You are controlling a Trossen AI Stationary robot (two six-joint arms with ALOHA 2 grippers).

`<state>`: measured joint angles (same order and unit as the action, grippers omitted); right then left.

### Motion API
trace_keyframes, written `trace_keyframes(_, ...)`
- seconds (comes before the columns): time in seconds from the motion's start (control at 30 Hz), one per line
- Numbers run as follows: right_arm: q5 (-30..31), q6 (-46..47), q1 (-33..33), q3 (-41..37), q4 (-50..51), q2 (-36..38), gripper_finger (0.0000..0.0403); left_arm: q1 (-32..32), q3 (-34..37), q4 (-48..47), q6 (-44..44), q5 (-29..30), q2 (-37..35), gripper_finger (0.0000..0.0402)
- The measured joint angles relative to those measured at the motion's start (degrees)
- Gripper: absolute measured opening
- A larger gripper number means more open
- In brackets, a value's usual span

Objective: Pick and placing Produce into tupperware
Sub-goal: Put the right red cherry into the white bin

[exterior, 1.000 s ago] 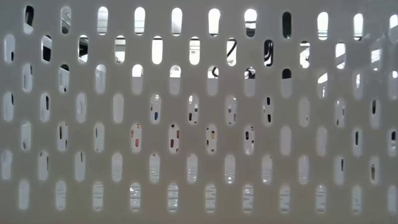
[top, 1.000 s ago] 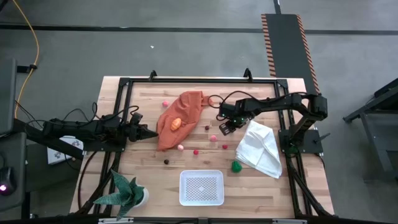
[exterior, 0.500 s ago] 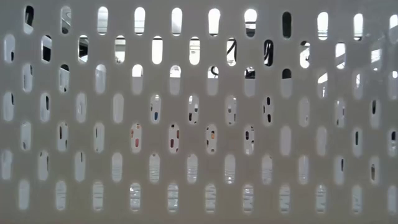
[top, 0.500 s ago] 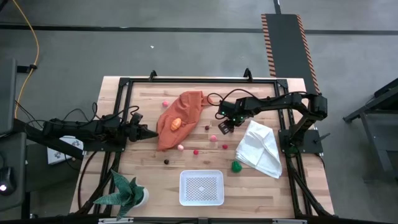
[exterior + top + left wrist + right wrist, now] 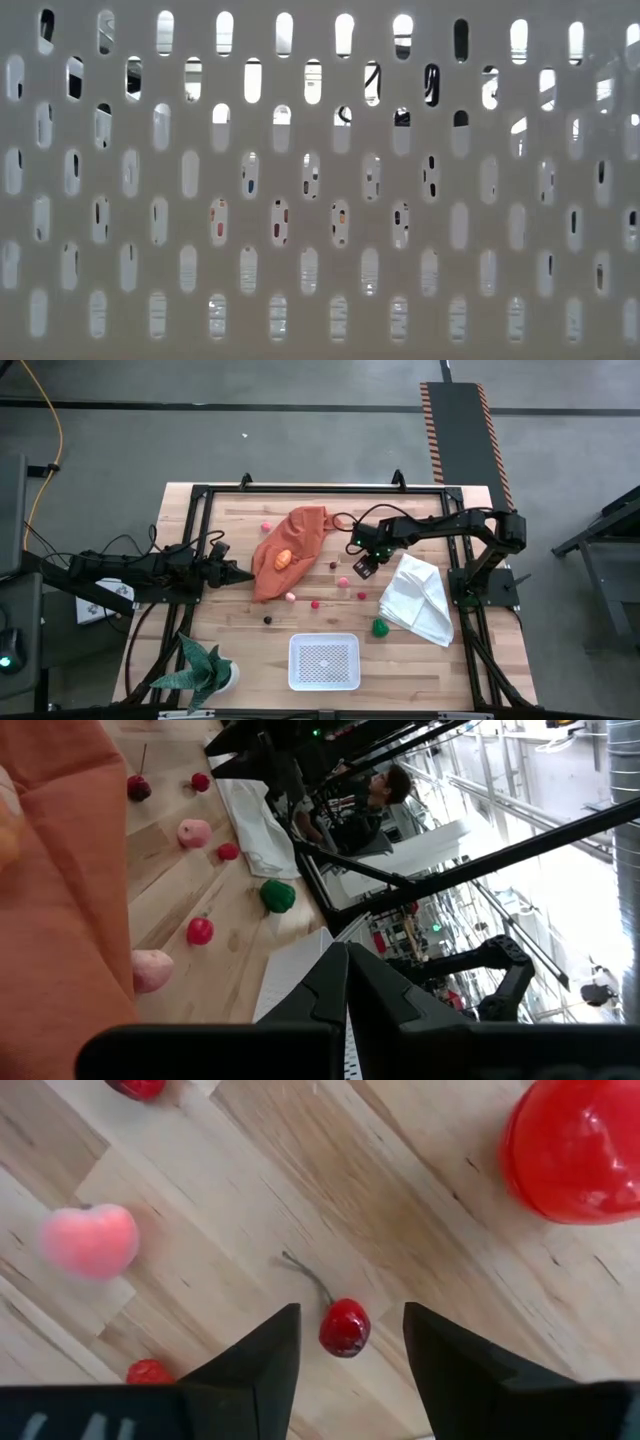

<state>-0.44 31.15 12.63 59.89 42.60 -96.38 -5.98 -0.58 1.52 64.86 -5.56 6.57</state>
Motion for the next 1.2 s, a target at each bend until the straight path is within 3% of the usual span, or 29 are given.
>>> trace_keyframes(0.8, -3.3, -3.6, -0.4, -0.8, -0.5, -4.6, 0.0167, 0.0, 0.0, 0.1, 0.2, 0.0, 0.0, 0.0001)
trace_keyframes(1.2, -1.8, -3.7, -1.5, -0.8, -0.7, -5.3, 0.0167, 0.0, 0.0, 0.1, 0.3, -0.2, 0.0, 0.0001)
